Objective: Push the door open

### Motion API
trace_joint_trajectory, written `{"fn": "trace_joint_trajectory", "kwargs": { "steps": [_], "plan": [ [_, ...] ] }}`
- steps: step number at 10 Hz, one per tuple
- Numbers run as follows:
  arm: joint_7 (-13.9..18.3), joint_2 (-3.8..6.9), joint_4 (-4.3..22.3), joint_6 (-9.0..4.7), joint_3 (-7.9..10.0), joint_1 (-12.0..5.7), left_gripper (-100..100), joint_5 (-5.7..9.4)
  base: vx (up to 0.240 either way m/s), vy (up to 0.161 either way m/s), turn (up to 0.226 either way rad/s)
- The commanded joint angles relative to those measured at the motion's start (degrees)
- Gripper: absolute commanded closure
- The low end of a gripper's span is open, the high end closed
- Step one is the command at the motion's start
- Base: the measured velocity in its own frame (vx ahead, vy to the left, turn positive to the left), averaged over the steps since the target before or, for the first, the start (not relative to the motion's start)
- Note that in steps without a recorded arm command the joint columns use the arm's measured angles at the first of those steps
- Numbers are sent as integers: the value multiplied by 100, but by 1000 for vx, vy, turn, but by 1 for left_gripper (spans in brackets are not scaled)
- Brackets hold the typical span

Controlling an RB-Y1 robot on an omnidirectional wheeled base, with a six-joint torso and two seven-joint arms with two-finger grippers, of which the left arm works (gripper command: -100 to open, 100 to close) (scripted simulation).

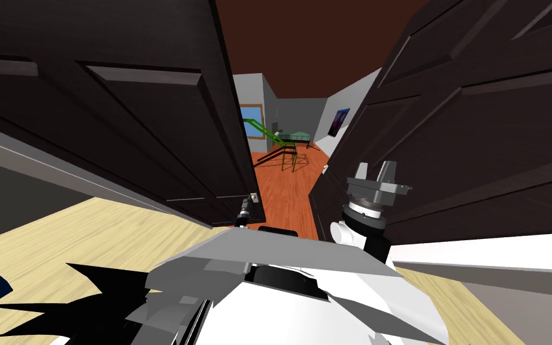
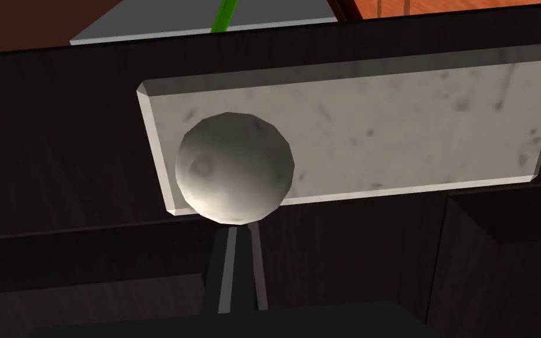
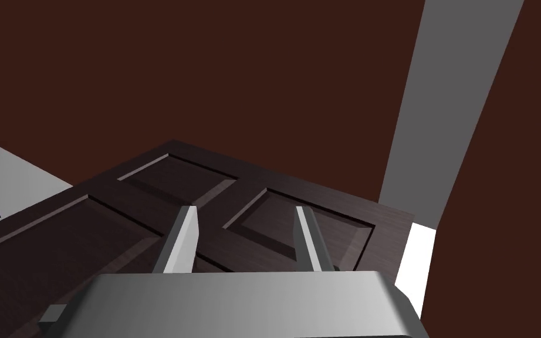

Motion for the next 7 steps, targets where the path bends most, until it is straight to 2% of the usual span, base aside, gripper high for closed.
{"fn": "trace_joint_trajectory", "kwargs": {
  "steps": [1, 3, 7],
  "plan": [
    [2, -23, -62, 12, -21, 48, -100, 15, -45, -83, 61],
    [4, -41, -99, 19, -33, 77, -100, 23, -196, -60, 14],
    [9, -141, -236, 45, -79, 183, -100, 56, -184, -110, 36]
  ]
}}
